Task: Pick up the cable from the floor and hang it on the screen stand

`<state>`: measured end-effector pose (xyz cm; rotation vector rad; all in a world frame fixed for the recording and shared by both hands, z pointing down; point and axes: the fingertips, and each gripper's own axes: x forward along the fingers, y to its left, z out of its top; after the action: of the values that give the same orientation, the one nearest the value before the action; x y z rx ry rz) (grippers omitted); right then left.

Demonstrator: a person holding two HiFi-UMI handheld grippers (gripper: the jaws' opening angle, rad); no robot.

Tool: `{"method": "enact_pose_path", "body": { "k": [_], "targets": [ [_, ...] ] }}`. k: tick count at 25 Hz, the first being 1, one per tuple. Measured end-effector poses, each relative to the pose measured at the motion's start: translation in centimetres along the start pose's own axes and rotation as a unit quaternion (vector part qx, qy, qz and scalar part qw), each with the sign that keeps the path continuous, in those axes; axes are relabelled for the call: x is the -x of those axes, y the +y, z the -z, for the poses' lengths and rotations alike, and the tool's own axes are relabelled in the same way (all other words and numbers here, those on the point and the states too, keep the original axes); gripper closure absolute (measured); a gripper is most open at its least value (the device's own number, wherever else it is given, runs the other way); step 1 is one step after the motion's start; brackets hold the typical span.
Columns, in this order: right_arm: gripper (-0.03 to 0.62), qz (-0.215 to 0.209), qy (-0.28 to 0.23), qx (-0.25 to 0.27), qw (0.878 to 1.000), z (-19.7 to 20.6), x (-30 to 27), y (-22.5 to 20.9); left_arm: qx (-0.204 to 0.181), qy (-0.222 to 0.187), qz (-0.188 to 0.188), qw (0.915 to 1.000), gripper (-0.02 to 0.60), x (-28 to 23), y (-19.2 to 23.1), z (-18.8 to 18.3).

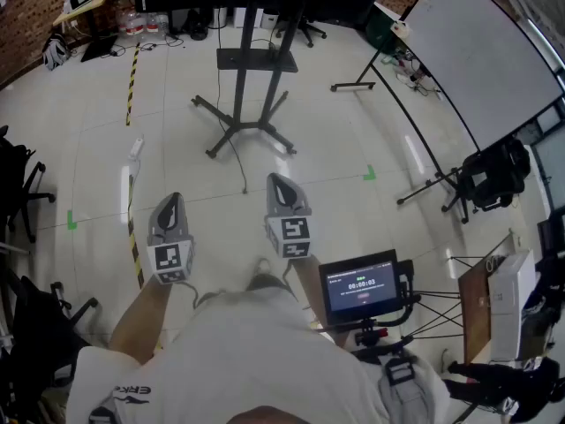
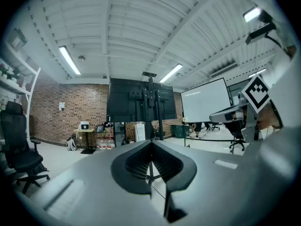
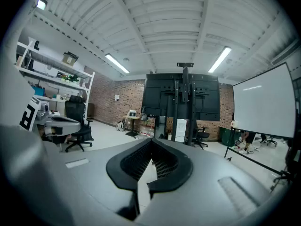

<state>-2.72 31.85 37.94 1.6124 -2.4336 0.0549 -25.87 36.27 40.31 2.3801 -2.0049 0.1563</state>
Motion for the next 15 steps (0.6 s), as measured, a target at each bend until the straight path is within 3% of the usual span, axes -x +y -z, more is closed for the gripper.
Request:
{"method": "enact_pose_path", "body": {
  "k": [10, 15],
  "targets": [
    [0.58, -0.016, -0.015, -0.004, 1.0, -0.4, -8.5, -5.1, -0.015, 0.004, -0.011, 0.9998, 0.58, -9.6, -0.1, -0.4],
    [0.58, -0.031, -0.022, -0.008, 0.999, -1.6, -14.3, -10.2, -0.031, -0.009, -0.022, 0.9992, 0.58, -16.9, -1.6, -3.5]
  ]
}}
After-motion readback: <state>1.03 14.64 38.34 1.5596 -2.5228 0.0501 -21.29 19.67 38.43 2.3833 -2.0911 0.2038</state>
